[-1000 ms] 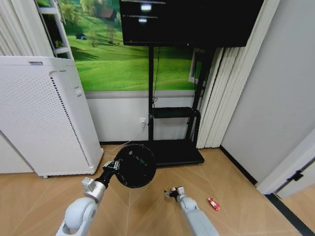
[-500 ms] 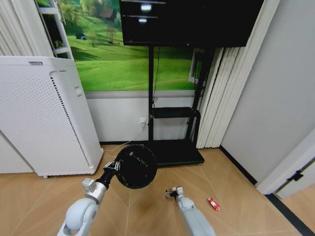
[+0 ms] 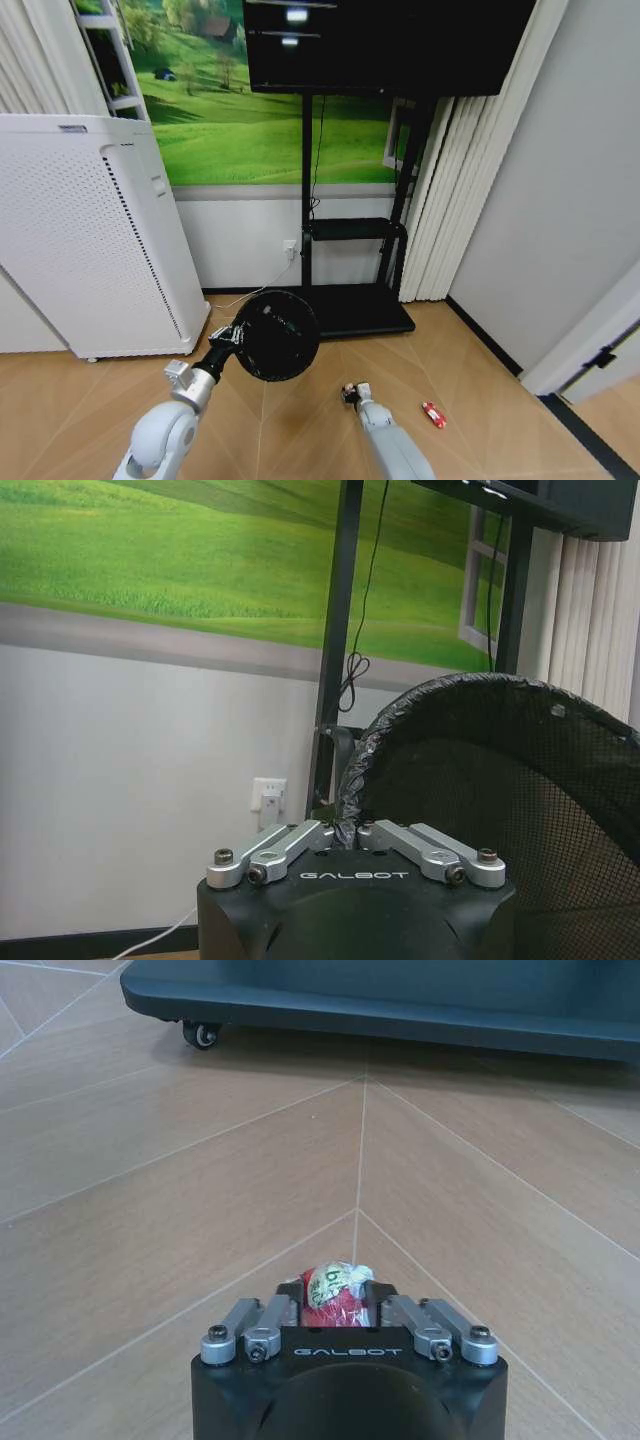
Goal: Pick up the trash bin and place the garbage on the floor into it.
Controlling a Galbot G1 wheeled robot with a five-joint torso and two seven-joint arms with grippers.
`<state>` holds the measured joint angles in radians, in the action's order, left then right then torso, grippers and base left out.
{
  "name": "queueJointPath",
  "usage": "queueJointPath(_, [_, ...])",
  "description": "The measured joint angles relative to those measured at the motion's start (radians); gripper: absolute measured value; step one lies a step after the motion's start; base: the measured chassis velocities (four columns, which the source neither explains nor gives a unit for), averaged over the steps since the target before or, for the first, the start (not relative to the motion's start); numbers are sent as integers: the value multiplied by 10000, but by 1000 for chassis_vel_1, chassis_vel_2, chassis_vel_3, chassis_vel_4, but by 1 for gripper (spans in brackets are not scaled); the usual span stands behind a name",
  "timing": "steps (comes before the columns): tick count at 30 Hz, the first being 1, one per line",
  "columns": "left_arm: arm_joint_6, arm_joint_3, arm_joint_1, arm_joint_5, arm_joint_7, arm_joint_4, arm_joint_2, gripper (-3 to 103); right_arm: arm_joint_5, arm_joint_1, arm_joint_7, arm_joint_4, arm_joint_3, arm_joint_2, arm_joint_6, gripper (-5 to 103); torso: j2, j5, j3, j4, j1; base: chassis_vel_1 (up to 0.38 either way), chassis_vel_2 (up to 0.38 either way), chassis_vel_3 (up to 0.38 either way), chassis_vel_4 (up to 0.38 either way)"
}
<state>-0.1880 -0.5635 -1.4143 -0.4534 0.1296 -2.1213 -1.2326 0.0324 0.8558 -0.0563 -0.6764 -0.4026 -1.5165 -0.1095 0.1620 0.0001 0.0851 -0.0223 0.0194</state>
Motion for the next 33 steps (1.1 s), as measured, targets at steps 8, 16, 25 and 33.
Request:
queueJointPath(8, [12, 61, 87, 24, 12, 198, -90, 3, -83, 218, 148, -297, -20, 48, 55, 20, -1, 0, 0, 0, 1, 0, 0, 0, 0])
queueJointPath(16, [196, -394, 151, 142, -210, 1029, -462, 3, -1414, 1073, 202, -2550, -237, 472, -250, 20, -1, -3, 0, 0, 0, 0, 0, 0, 0])
queueJointPath(25, [282, -939, 277, -68, -536, 2136, -712, 3, -2958, 1932, 261, -4993, -1040, 857, -520, 20, -2, 1, 0, 1, 1, 0, 0, 0, 0])
queueJointPath(33, [302, -652, 766, 46, -570, 3240, -904, 3, -3920, 3729, 64, -9113, -2352, 792, -680, 20, -2, 0, 0, -3, 1, 0, 0, 0, 0])
